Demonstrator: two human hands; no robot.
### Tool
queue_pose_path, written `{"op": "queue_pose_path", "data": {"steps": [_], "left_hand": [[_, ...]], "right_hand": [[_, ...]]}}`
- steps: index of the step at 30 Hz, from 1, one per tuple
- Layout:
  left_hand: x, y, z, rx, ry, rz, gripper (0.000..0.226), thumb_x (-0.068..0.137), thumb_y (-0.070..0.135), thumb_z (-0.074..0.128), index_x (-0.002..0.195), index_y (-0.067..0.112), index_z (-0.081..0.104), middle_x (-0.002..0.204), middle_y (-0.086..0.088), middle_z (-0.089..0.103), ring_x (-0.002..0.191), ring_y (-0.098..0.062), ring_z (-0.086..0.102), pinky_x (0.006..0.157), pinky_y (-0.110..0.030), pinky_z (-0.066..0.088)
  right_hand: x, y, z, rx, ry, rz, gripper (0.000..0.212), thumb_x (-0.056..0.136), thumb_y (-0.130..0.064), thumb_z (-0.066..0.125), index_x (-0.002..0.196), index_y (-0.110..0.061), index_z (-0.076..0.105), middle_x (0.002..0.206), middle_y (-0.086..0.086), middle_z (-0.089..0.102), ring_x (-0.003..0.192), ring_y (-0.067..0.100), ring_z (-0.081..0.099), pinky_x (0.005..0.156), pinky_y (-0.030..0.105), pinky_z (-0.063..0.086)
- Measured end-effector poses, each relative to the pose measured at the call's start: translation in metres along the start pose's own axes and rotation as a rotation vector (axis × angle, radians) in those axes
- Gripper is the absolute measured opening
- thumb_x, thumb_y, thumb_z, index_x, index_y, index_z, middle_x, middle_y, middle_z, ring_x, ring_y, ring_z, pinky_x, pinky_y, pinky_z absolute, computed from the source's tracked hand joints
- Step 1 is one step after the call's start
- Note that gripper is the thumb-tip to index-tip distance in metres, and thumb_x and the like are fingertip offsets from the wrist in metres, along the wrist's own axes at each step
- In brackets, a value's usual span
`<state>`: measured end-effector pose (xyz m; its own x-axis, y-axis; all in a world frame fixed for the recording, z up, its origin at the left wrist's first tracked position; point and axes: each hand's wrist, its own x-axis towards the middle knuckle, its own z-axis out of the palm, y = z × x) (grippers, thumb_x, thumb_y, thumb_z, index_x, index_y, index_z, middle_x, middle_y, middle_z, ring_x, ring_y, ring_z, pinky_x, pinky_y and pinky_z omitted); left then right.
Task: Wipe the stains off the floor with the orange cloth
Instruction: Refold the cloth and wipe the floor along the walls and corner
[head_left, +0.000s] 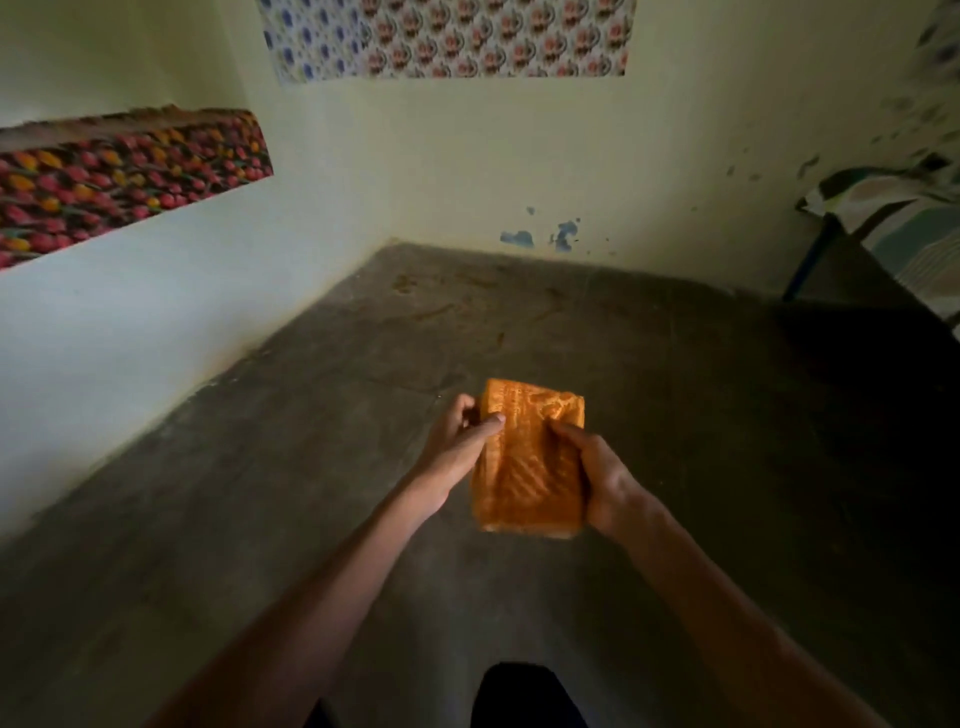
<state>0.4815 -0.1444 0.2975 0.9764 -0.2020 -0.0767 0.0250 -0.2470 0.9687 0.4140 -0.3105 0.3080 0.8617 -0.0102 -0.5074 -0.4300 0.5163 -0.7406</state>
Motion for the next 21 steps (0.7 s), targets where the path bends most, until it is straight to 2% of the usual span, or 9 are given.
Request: {"op": "queue_pose_path", "data": {"steps": [2,4,7,10,13,14,17,18,21], "left_hand": [[0.029,-0.017,-0.002,0.030,-0.005,0.002,0.035,0.085,0.040,0.065,0.102,0.013,0.052,0.092,-0.004,0.061,0.083,-0.016,0.057,0.074,-0.033,0.042],[0.062,-0.050,-0.001,0.059,0.000,0.017,0.027,0.093,0.036,0.060,0.106,0.014,0.050,0.096,-0.003,0.059,0.087,-0.016,0.056,0.077,-0.034,0.043],[0.091,-0.095,-0.001,0.013,0.030,-0.007,0.029,0.095,0.036,0.056,0.114,0.016,0.046,0.102,-0.005,0.060,0.089,-0.018,0.058,0.076,-0.034,0.045],[0.087,-0.106,-0.010,0.031,0.019,-0.087,0.032,0.095,0.040,0.056,0.117,0.022,0.042,0.105,-0.007,0.064,0.086,-0.020,0.062,0.072,-0.032,0.048],[0.062,-0.071,-0.028,0.000,-0.012,-0.107,0.031,0.094,0.038,0.057,0.113,0.021,0.040,0.106,-0.013,0.065,0.085,-0.019,0.064,0.072,-0.039,0.054],[0.055,-0.050,-0.035,-0.022,-0.021,-0.116,0.031,0.094,0.037,0.058,0.112,0.019,0.040,0.107,-0.014,0.064,0.086,-0.019,0.064,0.073,-0.041,0.055],[0.029,0.030,-0.057,-0.046,-0.024,-0.163,0.021,0.097,0.030,0.055,0.109,0.019,0.040,0.104,-0.013,0.062,0.083,-0.015,0.062,0.063,-0.032,0.052],[0.023,0.053,-0.063,-0.062,-0.008,-0.170,0.017,0.098,0.028,0.054,0.106,0.022,0.041,0.103,-0.013,0.062,0.081,-0.016,0.062,0.061,-0.031,0.051],[-0.001,0.151,-0.088,-0.059,0.020,-0.209,0.015,0.094,0.031,0.058,0.100,0.029,0.045,0.100,-0.012,0.067,0.080,-0.020,0.067,0.060,-0.037,0.055]], "right_hand": [[0.036,0.007,0.001,-0.076,0.034,-0.041,0.039,0.094,-0.033,0.063,0.123,-0.008,0.064,0.117,0.016,0.072,0.110,0.033,0.067,0.084,0.044,0.055],[0.075,0.023,-0.005,-0.137,0.044,-0.086,0.040,0.091,-0.031,0.068,0.123,-0.009,0.065,0.114,0.013,0.073,0.107,0.030,0.069,0.087,0.043,0.056],[0.112,0.040,-0.012,-0.190,0.019,-0.128,0.034,0.085,-0.020,0.075,0.117,-0.010,0.067,0.109,0.011,0.075,0.101,0.027,0.072,0.081,0.038,0.059],[0.121,0.045,-0.011,-0.232,0.075,-0.116,0.044,0.076,-0.013,0.082,0.117,-0.008,0.068,0.106,0.011,0.076,0.096,0.027,0.074,0.078,0.039,0.060],[0.091,0.024,0.011,-0.256,0.092,-0.041,0.067,0.061,-0.021,0.093,0.121,-0.012,0.066,0.111,0.010,0.075,0.101,0.030,0.072,0.088,0.049,0.058],[0.075,0.008,0.022,-0.264,0.086,-0.014,0.067,0.061,-0.022,0.093,0.122,-0.013,0.065,0.112,0.009,0.074,0.103,0.031,0.071,0.092,0.052,0.056],[0.025,-0.041,0.061,-0.303,0.080,0.029,0.058,0.069,-0.016,0.088,0.121,-0.011,0.065,0.116,0.012,0.073,0.105,0.032,0.070,0.094,0.052,0.055],[0.010,-0.058,0.075,-0.327,0.097,0.017,0.056,0.070,-0.016,0.088,0.121,-0.010,0.065,0.116,0.013,0.072,0.105,0.031,0.070,0.092,0.049,0.057],[-0.051,-0.124,0.120,-0.498,0.172,-0.021,0.048,0.077,-0.019,0.084,0.121,-0.011,0.065,0.114,0.010,0.073,0.102,0.026,0.071,0.073,0.027,0.061]]}}
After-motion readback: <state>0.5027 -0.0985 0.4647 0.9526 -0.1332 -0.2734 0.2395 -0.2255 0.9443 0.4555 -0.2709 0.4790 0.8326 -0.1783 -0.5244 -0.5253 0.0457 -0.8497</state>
